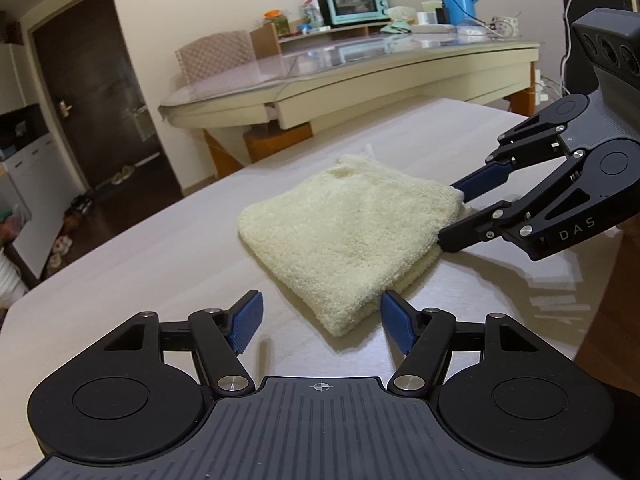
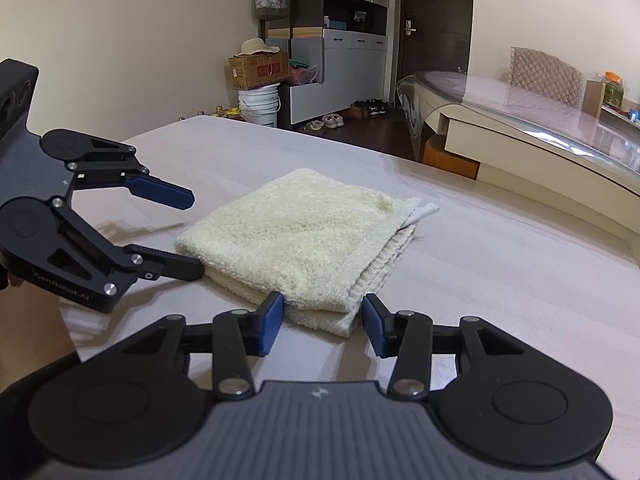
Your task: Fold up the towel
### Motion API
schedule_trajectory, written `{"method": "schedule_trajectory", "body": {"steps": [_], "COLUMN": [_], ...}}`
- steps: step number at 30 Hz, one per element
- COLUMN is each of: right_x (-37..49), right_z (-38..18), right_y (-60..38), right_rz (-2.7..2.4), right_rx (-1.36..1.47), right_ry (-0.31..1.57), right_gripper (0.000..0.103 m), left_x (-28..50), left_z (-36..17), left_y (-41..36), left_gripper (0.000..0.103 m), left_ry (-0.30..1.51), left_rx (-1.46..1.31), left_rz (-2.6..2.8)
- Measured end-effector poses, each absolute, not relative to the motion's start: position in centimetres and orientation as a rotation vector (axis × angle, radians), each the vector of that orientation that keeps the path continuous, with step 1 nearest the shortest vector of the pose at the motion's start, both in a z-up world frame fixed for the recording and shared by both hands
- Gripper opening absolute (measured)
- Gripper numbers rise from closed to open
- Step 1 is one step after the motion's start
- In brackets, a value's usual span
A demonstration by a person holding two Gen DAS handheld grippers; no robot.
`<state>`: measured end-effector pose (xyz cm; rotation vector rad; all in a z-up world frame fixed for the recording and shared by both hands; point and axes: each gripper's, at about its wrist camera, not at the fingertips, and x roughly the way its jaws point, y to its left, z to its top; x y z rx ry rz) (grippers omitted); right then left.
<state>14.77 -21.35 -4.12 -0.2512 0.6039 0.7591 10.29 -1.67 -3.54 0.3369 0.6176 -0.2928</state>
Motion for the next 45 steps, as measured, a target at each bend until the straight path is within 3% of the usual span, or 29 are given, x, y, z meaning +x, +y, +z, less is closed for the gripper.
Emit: {"method": "schedule_trajectory", "body": {"steps": [4,6,7,14,22,45], "right_x": [15.0,14.6,14.4,15.4,16.3,16.5], "right_z": [-4.0,-3.5,-3.0,-1.1,-3.1,-1.8], "right_y": [-20.7,-21.1,-21.6,-21.2,-20.1,-21.8], "right_rz": [0.762,0.756,0.752,0.732,0.723,0.608], "right_rx": [-0.262,-0.260,-0.233,-0.226,-0.287,-0.195], "right_ry": [0.611,0.605,0.594,0.578,0.636,0.622], "right_gripper": [0.048,0.048,0.048,0.048,0.048,0.067], "left_x": [10.4,10.1,10.0,12.2,12.7,12.4], "left_z": [-3.1,-2.6,-2.3,-2.5,-3.3,-2.4], "left_y": [-0.6,0.1,0.3,1.4,1.6,3.1], "left_gripper": [0.074,0.088,0.089,0.089,0.091,0.093], "left_ry": [0.617,0.599,0.589,0.606,0.641,0.651], "left_rx": [0.286,0.239,0.223,0.207,0.207,0.071], "left_rz": [-0.292,-0.294,-0.289,-0.198,-0.188,-0.137]}}
